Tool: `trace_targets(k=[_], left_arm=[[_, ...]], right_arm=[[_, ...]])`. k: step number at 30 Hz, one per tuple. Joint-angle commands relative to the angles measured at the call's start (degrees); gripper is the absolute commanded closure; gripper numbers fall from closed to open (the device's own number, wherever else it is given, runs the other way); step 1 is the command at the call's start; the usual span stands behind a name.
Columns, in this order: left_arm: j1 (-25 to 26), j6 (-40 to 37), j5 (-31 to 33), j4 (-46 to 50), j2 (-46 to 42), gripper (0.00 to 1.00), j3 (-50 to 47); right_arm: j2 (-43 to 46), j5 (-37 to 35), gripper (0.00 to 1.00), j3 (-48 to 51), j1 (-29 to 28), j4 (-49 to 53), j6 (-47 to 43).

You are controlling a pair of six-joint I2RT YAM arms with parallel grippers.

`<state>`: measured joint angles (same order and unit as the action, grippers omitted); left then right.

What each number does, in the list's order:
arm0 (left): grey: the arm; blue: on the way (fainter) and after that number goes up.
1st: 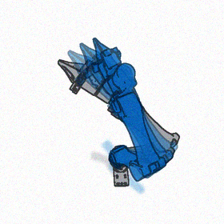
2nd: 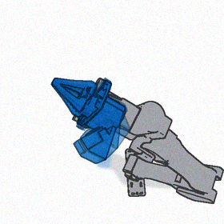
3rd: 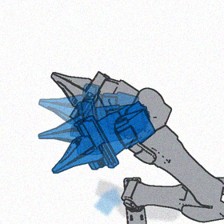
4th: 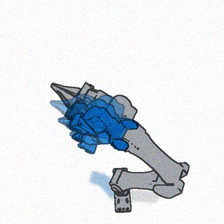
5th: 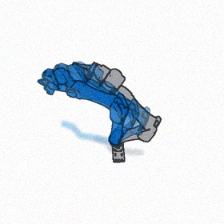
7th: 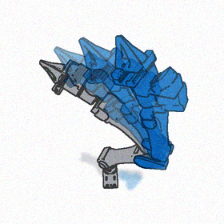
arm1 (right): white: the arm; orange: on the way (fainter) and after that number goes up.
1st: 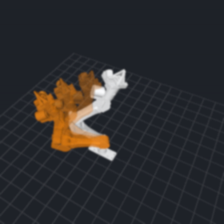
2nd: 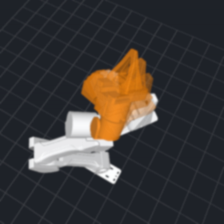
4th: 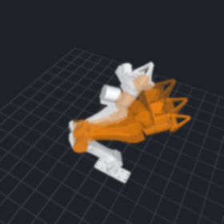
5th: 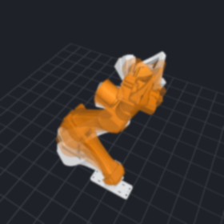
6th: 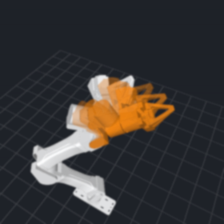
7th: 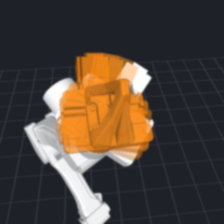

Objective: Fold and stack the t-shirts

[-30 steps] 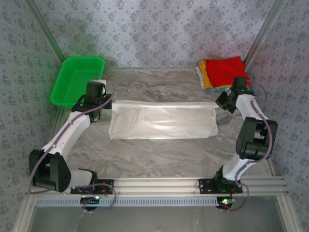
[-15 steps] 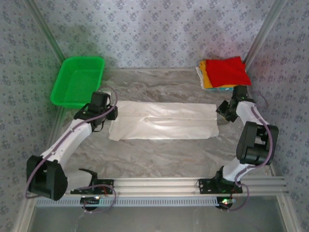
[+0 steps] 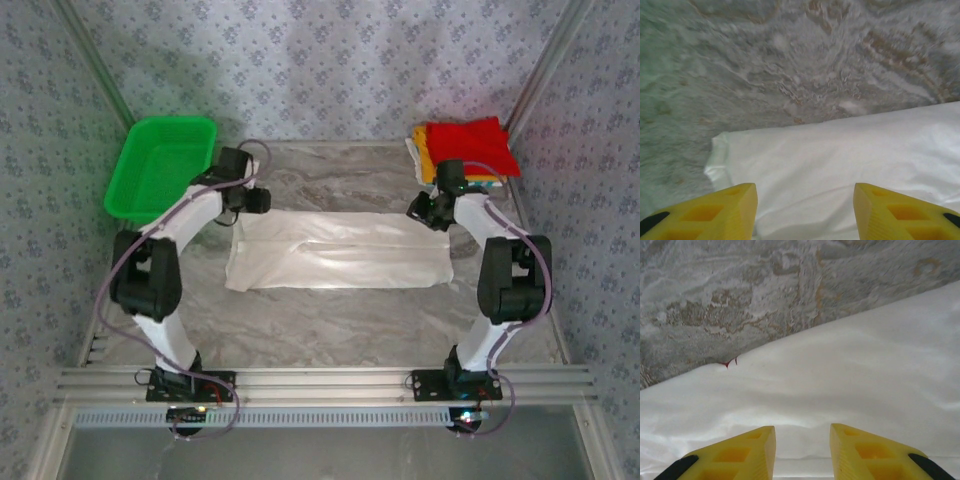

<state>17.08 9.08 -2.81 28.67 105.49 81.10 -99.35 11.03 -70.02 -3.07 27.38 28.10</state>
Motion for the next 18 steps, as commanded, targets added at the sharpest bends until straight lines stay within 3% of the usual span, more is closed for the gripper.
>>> trace_targets(k=[1,13,15,18], left_arm=[[1.61,0.56,-1.04,4.35,2.14,0.48,1.85],[3.75,4.32,1.44,0.58,2.75,0.50,-8.10],[3.75,4.78,1.05,0.10,3.44,0.59,-7.94],[4.39,5.29,1.89,-0.03,2.52,0.89,-7.90]], right_arm=[[-0.41,0.23,0.64,-1.79,-0.08,0.23,-0.38],[-1.11,-0.06,0.65,-1.83,0.12,0.31,-1.22],[-1.11,-0.17,0.65,-1.86,0.23,0.39,-1.22],[-0.94,-0.48,0.65,-1.88,0.14,0.73,-1.53]])
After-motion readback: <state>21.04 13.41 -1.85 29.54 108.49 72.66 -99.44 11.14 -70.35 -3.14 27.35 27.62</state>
